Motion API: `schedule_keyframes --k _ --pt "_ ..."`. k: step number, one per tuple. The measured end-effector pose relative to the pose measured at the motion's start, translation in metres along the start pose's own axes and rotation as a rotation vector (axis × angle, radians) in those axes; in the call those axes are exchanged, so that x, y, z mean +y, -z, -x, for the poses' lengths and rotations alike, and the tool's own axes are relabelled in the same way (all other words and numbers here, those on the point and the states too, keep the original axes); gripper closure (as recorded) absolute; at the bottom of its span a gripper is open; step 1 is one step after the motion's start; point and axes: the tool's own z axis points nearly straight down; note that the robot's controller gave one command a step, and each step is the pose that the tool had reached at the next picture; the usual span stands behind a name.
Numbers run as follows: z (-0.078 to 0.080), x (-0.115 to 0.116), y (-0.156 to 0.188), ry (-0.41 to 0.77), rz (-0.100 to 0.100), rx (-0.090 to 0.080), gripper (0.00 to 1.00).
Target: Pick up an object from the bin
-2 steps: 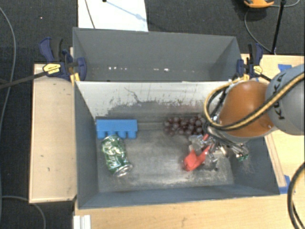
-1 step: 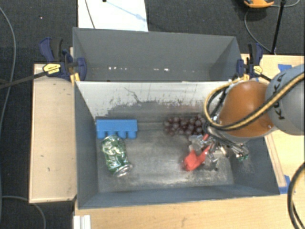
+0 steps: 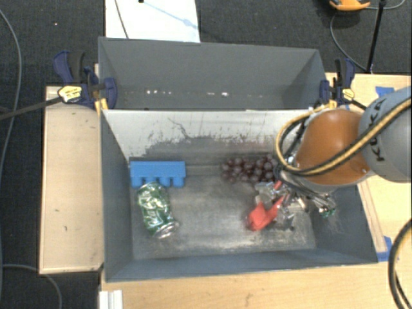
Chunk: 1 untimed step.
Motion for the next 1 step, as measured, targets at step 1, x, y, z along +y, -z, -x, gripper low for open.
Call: schedule_keyframes --k 1 --pt "0.0 0.0 0.0 0.0 0.0 0.0 1.0"
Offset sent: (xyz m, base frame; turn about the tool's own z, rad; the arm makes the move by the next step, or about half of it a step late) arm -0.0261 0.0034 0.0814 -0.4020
